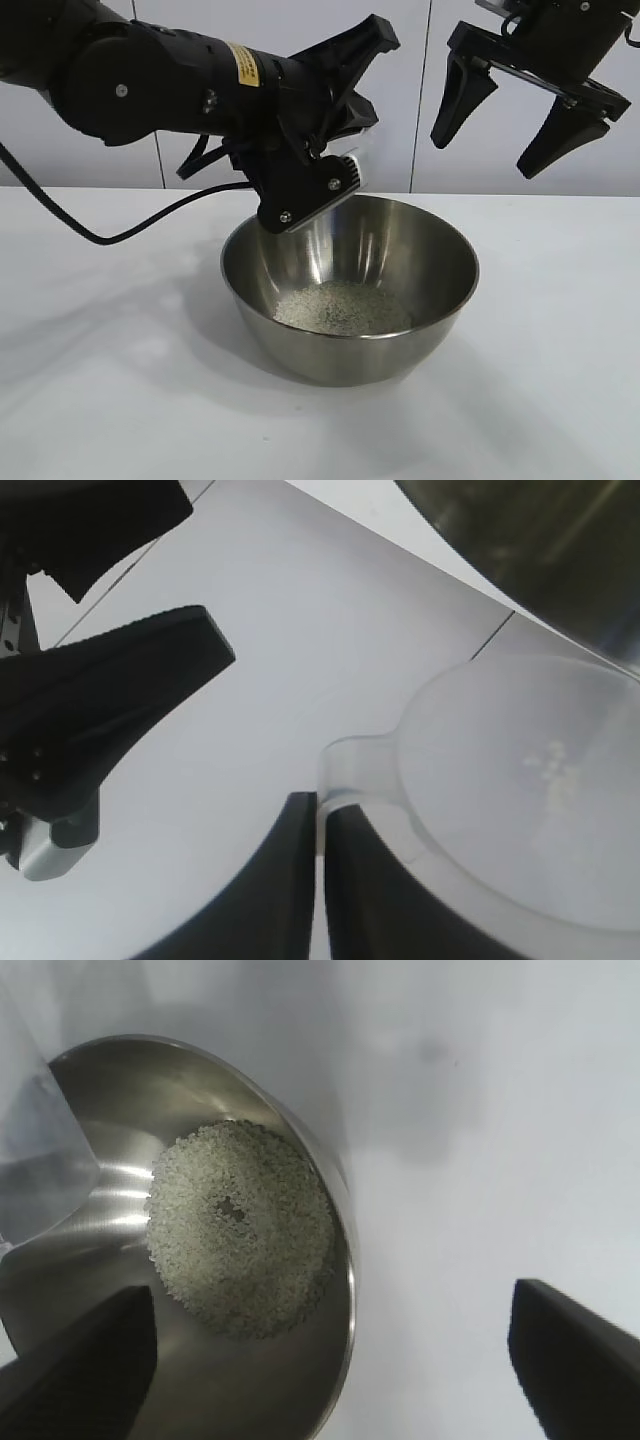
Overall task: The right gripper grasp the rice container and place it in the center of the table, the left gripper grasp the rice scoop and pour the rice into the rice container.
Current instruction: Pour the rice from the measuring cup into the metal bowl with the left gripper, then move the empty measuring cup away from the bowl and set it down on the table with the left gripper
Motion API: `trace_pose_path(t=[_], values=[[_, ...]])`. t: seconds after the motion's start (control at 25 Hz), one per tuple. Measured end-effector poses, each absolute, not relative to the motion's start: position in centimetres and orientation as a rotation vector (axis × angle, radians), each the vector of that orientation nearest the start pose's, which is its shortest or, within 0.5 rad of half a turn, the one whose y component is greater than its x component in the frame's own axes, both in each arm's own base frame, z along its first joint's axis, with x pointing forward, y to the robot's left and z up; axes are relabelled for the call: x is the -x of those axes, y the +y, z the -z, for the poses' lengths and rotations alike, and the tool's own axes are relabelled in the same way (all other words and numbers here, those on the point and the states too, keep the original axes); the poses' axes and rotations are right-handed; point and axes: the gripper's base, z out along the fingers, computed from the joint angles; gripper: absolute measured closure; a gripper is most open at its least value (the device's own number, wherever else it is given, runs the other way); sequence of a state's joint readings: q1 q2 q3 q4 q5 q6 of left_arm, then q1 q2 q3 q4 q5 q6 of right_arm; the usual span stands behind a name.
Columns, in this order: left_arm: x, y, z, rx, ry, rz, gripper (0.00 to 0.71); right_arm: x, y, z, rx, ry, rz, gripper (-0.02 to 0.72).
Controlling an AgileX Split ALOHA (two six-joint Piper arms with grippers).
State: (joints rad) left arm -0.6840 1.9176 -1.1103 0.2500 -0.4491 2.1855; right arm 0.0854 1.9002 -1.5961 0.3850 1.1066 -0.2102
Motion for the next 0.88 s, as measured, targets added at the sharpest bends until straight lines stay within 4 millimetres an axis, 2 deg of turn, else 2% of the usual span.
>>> trace_pose_path(t=[0.24, 0.4, 0.64, 0.88], values=[[-30.1, -26.1, -17.4, -1.957, 0.109, -0.936, 0.7, -39.7, 6.5, -26.3, 0.232, 2.823, -0.502, 0.042], [-28.6, -25.9, -16.8, -1.824, 0.239, -0.876, 0.7, -39.7, 6.5, -26.3, 0.23, 2.822, -0.508, 0.042], [-28.1, -26.3, -18.8, -1.552, 0.472, -0.763, 0.7, -39.7, 6.6, -26.3, 0.225, 2.82, -0.52, 0.042], [-28.9, -25.0, -20.8, -1.212, 0.734, -0.694, 0.7, -39.7, 6.6, -26.3, 0.225, 2.82, -0.521, 0.042]])
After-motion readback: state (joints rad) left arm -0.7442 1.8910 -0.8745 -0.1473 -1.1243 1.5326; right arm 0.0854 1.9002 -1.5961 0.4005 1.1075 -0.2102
